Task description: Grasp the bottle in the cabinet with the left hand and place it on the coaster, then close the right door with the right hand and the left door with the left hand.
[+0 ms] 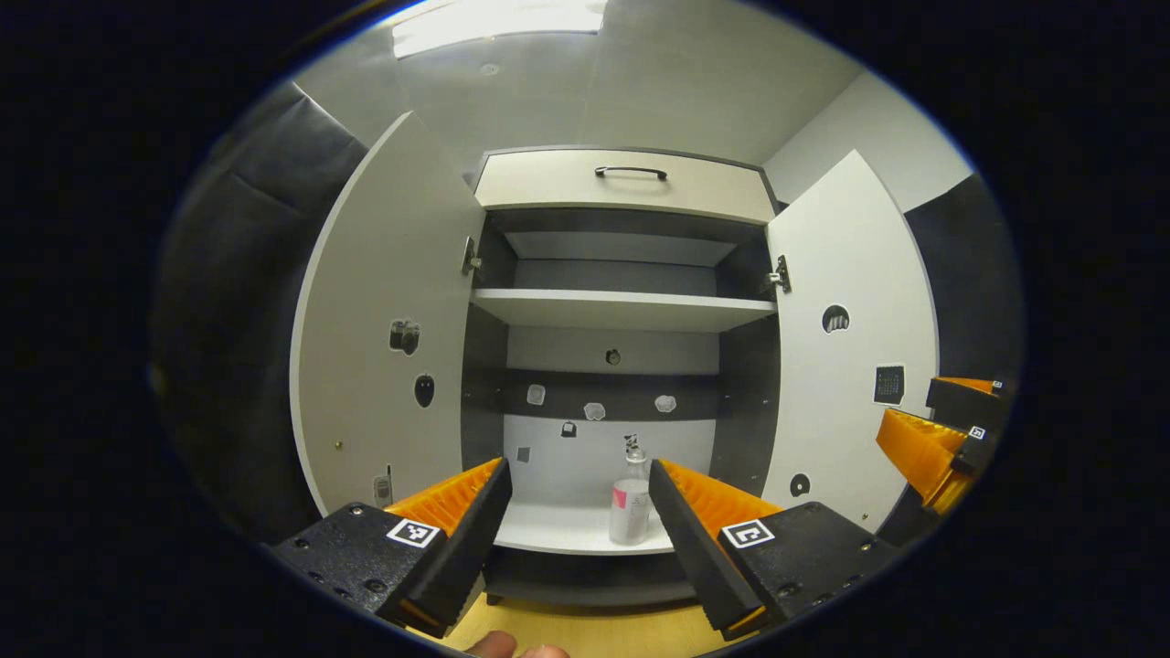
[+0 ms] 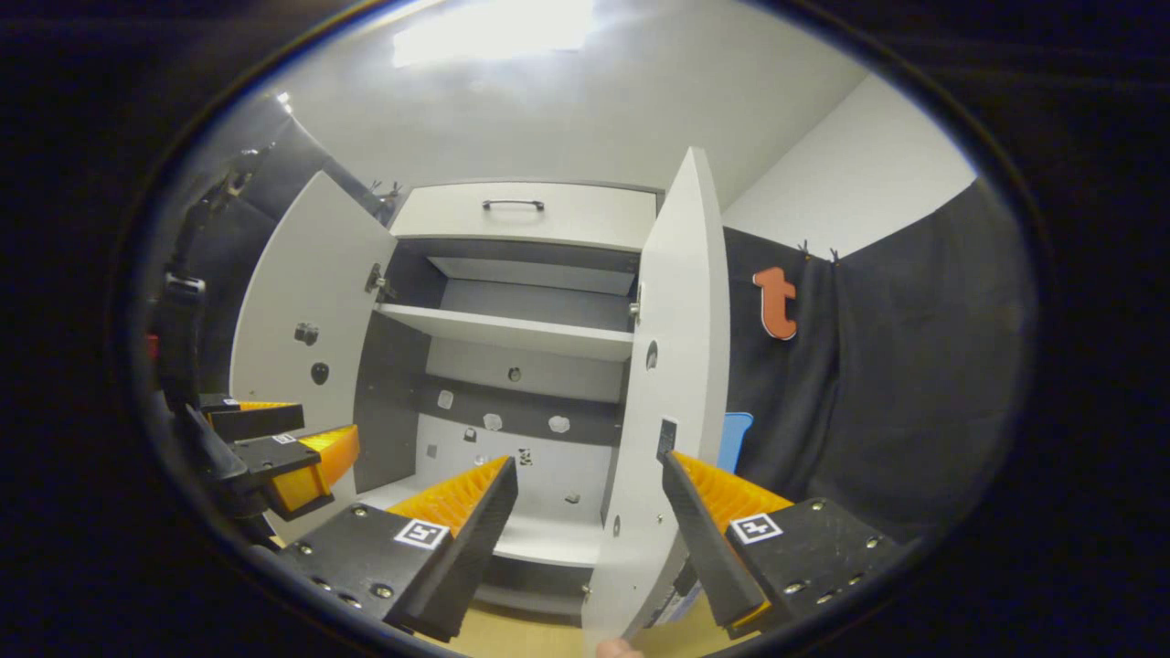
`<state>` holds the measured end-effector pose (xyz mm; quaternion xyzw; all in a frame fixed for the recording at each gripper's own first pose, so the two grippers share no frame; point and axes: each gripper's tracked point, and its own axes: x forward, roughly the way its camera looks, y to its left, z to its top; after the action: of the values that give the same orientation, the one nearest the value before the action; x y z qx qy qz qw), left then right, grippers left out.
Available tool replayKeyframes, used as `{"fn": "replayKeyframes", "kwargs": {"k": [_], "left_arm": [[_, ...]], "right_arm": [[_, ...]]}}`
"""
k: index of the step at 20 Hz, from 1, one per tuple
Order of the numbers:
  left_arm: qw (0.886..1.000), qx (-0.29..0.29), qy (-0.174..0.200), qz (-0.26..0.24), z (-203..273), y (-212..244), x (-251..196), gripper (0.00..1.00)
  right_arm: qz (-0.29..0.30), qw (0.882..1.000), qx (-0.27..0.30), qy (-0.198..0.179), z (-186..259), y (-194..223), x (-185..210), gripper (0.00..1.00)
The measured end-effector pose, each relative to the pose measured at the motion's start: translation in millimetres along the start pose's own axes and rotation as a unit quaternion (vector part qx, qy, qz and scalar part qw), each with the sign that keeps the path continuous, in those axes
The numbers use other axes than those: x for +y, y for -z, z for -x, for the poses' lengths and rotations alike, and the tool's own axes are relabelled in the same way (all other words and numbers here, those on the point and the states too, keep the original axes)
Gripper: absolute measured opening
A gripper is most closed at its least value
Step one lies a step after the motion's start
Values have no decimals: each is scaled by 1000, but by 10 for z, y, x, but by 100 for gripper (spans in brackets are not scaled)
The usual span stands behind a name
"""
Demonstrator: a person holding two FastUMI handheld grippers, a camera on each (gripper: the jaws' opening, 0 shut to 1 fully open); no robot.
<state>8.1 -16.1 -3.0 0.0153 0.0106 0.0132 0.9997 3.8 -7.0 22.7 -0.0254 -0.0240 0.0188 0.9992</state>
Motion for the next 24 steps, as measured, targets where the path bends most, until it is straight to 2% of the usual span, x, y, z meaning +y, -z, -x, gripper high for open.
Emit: {"fn": "replayKeyframes", "kwargs": {"k": [6, 7, 12, 17, 18, 20, 21, 22, 24], "left_arm": [[1000, 18, 15, -5, -162, 85, -131, 96], [1000, 21, 16, -6, -239, 93, -134, 96], [998, 63, 23, -16, -820, 202, -159, 96], [988, 143, 51, -6, -1521, 565, -310, 96], [986, 157, 56, -2, -1631, 646, -348, 96], [981, 187, 59, -4, -1847, 822, -393, 96], [979, 196, 60, -7, -1941, 870, -406, 94], [977, 205, 60, -8, -2034, 905, -421, 93], [971, 231, 65, -13, -2187, 1037, -461, 91]], "right_arm": [[-1, 1000, 5, 17, 46, 3, -177, 96], [-1, 1000, 4, 21, 64, -12, -212, 94], [9, 999, 6, 50, 188, -15, -439, 96], [19, 995, 20, 95, 320, 80, -757, 96], [22, 994, 23, 105, 352, 107, -825, 93], [26, 991, 29, 126, 416, 141, -978, 93], [26, 990, 30, 135, 435, 157, -1041, 96], [23, 989, 32, 145, 453, 177, -1106, 93], [17, 986, 38, 161, 499, 237, -1213, 96]]}}
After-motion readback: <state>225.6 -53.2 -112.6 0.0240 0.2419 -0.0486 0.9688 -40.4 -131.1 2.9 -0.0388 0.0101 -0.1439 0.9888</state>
